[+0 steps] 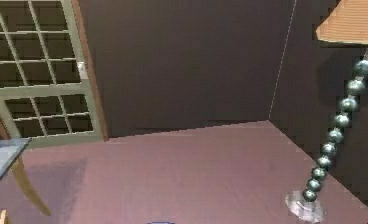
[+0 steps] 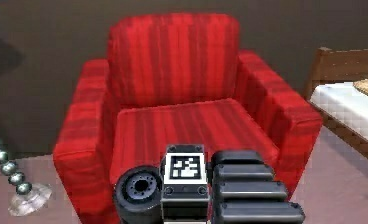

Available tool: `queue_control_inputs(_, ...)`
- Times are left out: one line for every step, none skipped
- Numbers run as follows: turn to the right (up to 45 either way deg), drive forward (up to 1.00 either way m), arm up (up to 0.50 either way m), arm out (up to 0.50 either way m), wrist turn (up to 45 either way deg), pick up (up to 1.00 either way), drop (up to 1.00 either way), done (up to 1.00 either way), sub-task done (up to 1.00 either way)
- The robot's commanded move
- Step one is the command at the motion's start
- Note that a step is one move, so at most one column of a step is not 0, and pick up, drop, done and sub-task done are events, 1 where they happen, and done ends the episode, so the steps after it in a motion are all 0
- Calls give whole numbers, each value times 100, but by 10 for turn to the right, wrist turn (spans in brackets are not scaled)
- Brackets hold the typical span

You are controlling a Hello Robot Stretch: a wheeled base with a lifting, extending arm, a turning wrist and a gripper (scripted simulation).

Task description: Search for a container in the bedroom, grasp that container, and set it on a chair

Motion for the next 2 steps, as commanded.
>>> queue_control_inputs(0,45,0,0,0,0,0,0,0)
queue_control_inputs(450,0,0,0,0,0,0,0,0)
